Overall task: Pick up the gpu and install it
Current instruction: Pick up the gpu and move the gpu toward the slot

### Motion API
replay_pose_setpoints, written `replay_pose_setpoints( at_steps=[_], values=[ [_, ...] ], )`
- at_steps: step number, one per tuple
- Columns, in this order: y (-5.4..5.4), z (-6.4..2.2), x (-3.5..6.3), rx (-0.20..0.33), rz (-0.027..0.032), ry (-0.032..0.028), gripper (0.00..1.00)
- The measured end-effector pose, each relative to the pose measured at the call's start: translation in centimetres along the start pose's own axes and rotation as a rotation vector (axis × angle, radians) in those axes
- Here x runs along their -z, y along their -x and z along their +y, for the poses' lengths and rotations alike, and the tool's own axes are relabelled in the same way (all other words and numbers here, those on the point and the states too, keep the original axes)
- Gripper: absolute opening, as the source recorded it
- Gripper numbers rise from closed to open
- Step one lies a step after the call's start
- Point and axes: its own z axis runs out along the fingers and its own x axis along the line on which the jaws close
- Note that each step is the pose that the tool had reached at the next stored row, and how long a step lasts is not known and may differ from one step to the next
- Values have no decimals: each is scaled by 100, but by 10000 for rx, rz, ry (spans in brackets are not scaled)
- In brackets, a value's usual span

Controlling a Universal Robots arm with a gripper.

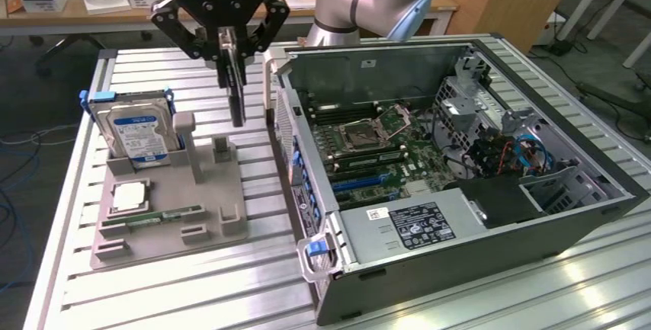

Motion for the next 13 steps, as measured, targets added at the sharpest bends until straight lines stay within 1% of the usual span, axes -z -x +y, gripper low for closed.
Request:
replay_pose_setpoints(
  at_steps=[13],
  values=[
    [255, -11, -5, 1, 1, 0, 27]
  ],
)
